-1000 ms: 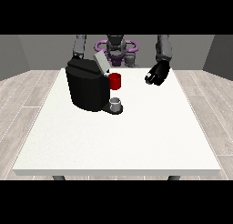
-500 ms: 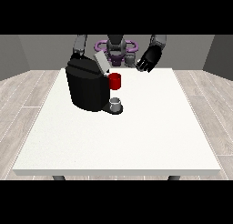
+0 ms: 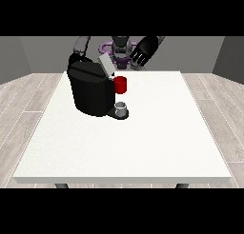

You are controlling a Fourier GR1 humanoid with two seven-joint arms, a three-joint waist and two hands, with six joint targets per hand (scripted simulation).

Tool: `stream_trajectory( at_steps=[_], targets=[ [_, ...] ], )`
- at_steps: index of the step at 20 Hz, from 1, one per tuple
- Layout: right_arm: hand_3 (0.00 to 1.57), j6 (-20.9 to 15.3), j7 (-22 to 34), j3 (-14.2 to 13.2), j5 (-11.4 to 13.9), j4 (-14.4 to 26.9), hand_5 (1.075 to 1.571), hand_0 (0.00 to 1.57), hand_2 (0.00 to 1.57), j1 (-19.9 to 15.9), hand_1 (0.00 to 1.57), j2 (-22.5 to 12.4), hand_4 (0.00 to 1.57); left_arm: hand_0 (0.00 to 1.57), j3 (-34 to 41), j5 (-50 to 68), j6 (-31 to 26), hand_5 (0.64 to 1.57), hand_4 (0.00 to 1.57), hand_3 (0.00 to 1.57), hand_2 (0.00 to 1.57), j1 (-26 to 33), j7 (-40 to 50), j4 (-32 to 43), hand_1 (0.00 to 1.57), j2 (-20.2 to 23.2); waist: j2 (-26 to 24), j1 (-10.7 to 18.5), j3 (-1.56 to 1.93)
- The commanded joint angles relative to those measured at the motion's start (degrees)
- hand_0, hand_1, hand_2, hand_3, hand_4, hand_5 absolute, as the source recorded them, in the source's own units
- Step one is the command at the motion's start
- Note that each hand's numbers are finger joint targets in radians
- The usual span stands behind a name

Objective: Insert the coffee pod into the coffee machine and close the lid

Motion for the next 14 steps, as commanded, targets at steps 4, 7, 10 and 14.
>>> stream_trajectory(
  at_steps=[4,7,10,14],
  targets=[
    [0.00,1.4,0.7,-0.7,-0.2,-2.5,1.571,0.00,0.00,-3.7,0.00,-2.3,0.00,1.22,3.4,1.0,-1.4,1.571,0.47,1.26,1.27,-7.2,3.5,1.5,1.22,2.1,3.9,-3.6,-0.01],
    [0.00,2.6,1.4,-1.9,-1.8,-4.2,1.571,0.00,0.00,-3.5,0.00,-3.1,0.27,1.20,3.2,-0.5,0.7,1.571,0.49,1.26,1.27,-7.0,2.5,2.0,1.20,4.0,6.1,-5.8,-0.01],
    [0.00,-0.3,4.0,-0.2,0.3,-6.4,1.571,0.00,0.00,-6.3,0.00,-1.0,0.19,1.22,3.4,-1.2,1.3,1.571,0.48,1.24,1.29,-9.0,2.0,3.0,1.22,4.8,7.7,-6.1,-0.02],
    [0.00,0.7,-2.0,-3.1,-0.7,-2.0,1.571,0.00,0.00,-7.1,0.00,-3.5,0.00,1.29,4.3,0.2,-2.0,1.571,0.48,1.26,1.32,-14.0,2.7,2.0,1.29,5.5,11.4,-4.7,0.02]
  ],
)
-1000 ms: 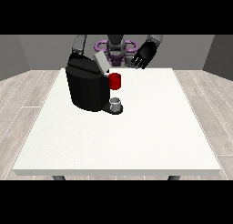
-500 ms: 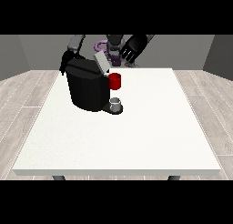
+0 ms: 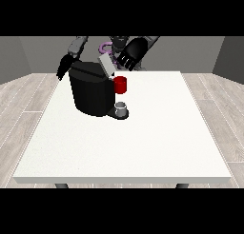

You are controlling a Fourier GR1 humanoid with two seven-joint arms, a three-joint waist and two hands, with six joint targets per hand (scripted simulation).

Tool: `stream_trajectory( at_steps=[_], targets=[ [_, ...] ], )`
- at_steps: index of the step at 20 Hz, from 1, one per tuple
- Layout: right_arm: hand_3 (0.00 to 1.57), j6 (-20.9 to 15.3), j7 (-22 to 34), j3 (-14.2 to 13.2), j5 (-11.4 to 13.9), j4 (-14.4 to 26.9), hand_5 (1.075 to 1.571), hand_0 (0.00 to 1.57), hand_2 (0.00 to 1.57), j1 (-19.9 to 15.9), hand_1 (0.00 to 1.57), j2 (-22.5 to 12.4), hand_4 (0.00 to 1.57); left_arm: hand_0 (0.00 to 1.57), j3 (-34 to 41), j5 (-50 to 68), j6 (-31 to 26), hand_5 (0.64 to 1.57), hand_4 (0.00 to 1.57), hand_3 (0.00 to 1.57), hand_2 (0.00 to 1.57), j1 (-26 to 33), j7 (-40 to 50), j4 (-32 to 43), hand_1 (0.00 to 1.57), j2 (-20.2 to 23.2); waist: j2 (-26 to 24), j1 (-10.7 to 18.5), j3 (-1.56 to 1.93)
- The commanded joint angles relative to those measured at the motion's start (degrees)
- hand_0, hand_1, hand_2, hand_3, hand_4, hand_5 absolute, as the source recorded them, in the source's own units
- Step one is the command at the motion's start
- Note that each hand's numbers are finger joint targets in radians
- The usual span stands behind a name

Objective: Insert the coffee pod into the coffee machine and close the lid

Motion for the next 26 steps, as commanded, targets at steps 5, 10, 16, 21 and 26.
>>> stream_trajectory(
  at_steps=[5,10,16,21,26],
  targets=[
    [0.00,-0.2,-0.3,-2.3,-1.1,0.3,1.571,0.00,0.00,-3.8,0.00,-1.1,0.00,1.19,-0.6,-1.7,1.8,1.571,0.47,1.23,1.27,-2.2,-0.3,0.9,1.19,-0.3,5.0,-0.8,0.02],
    [0.00,2.3,0.1,-3.1,-2.1,1.2,1.571,0.00,0.00,-2.9,0.00,-3.1,0.19,1.25,-0.3,-1.6,0.7,1.571,0.45,1.24,1.29,-2.3,-0.2,1.7,1.25,0.2,3.9,-0.6,0.02],
    [0.00,-0.9,2.6,-1.7,0.4,0.4,1.571,0.00,0.00,-5.2,0.00,-1.7,0.04,1.20,-0.7,-1.8,1.4,1.571,0.44,1.21,1.25,-1.8,-1.0,2.7,1.20,-2.1,3.7,0.1,-0.01],
    [0.00,-0.3,-1.2,-2.6,-0.5,1.1,1.571,0.00,0.00,-2.9,0.00,-2.1,0.00,1.17,-0.1,-2.0,1.3,1.571,0.42,1.20,1.24,-2.0,-2.7,3.0,1.17,0.1,5.1,-0.6,0.00],
    [0.00,-1.5,1.0,-1.3,-0.8,-1.4,1.571,0.00,0.00,-2.8,0.00,0.7,0.00,1.23,1.2,-1.5,0.9,1.571,0.41,1.20,1.26,-2.9,-5.4,4.1,1.23,2.9,4.8,-1.5,-0.01]
  ],
)
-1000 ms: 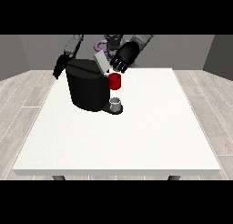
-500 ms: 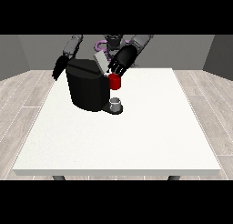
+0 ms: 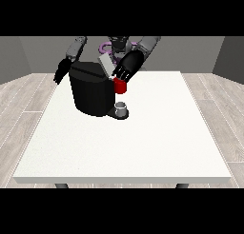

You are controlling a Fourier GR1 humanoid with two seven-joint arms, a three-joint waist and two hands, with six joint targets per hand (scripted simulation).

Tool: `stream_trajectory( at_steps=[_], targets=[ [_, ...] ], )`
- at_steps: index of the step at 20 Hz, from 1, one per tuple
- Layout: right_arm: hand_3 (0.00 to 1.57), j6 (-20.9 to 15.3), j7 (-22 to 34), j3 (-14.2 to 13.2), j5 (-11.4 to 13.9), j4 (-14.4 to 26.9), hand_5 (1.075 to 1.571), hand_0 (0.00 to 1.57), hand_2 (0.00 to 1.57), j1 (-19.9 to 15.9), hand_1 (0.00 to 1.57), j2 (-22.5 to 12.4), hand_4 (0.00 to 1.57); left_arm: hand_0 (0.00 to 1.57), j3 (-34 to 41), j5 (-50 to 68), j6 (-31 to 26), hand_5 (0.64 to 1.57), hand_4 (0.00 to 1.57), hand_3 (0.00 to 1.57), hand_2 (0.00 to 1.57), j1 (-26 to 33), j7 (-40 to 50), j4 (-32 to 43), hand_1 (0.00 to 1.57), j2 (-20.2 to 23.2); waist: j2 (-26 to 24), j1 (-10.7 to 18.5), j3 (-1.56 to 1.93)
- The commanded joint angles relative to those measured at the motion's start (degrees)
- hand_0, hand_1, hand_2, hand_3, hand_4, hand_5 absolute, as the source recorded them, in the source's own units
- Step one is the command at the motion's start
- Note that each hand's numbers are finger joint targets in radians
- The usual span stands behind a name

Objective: Insert the coffee pod into the coffee machine and close the lid

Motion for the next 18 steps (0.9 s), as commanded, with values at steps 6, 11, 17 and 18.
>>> stream_trajectory(
  at_steps=[6,11,17,18],
  targets=[
    [0.00,0.4,2.0,0.7,0.3,-1.0,1.571,0.00,0.00,-0.9,0.00,-0.1,0.00,1.22,0.1,-1.3,3.6,1.571,0.36,1.20,1.24,-0.9,0.6,0.8,1.22,-0.9,0.0,-1.6,-0.02],
    [0.00,-0.2,1.1,0.5,0.3,0.1,1.571,0.00,0.00,-0.1,0.00,0.5,0.00,1.24,-0.5,-2.2,4.1,1.571,0.29,1.20,1.26,-0.7,-1.8,0.1,1.24,0.4,-0.1,-0.1,-0.02],
    [0.00,0.0,-0.9,-0.4,-0.1,0.9,1.571,0.00,0.00,-1.1,0.00,-0.1,0.00,1.21,-3.4,-6.5,4.6,1.571,0.00,1.09,1.22,-2.4,-1.9,0.2,1.21,3.1,3.0,-1.1,0.00],
    [0.00,0.3,-1.8,-2.3,-1.0,1.0,1.571,0.00,0.00,-1.9,0.00,-1.9,0.00,1.17,-4.3,-7.2,6.7,1.571,0.00,1.07,1.19,-0.6,-4.4,-1.2,1.17,2.8,3.2,0.1,0.00]
  ],
)
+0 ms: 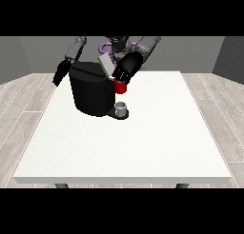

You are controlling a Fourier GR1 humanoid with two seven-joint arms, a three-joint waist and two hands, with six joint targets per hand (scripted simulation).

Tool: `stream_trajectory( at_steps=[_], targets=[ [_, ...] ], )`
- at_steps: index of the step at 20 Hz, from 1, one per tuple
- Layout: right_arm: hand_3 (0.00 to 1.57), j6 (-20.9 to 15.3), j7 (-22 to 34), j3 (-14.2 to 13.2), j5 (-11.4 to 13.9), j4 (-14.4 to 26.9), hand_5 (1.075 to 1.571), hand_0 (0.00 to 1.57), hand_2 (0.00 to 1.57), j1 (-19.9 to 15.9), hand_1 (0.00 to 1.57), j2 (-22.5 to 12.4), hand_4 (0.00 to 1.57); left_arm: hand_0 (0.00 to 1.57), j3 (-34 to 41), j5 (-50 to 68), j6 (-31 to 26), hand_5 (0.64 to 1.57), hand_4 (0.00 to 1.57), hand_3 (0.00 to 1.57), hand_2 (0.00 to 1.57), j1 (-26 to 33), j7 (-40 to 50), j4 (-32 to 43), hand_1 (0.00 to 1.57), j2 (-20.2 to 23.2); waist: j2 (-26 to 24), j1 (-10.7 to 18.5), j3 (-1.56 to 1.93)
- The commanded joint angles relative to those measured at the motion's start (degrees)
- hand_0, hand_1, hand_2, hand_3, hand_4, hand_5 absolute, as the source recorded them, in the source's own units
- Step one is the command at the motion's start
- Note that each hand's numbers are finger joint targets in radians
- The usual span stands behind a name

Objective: Insert the coffee pod into the coffee machine and close the lid

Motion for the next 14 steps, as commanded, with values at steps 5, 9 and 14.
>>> stream_trajectory(
  at_steps=[5,9,14],
  targets=[
    [0.00,-0.4,2.4,1.7,1.0,-1.8,1.571,0.00,0.00,-0.4,0.00,1.0,0.00,1.10,-0.2,-1.7,1.3,1.571,0.00,0.99,1.13,0.6,-2.7,2.1,1.10,1.6,0.6,-0.7,-0.04],
    [0.00,0.9,2.6,0.1,-0.4,-1.1,1.571,0.00,0.00,-1.2,0.00,-0.4,0.04,1.11,0.5,-1.2,4.3,1.571,0.00,0.97,1.12,0.8,-2.9,1.1,1.11,-0.7,0.9,-0.9,-0.04],
    [0.00,-0.5,2.9,1.9,1.3,-2.6,1.571,0.00,0.00,-1.6,0.00,0.8,0.14,1.23,1.8,-1.0,7.0,1.571,0.00,0.95,1.20,0.4,-4.3,1.5,1.23,-0.3,2.4,-1.6,-0.05]
  ],
)
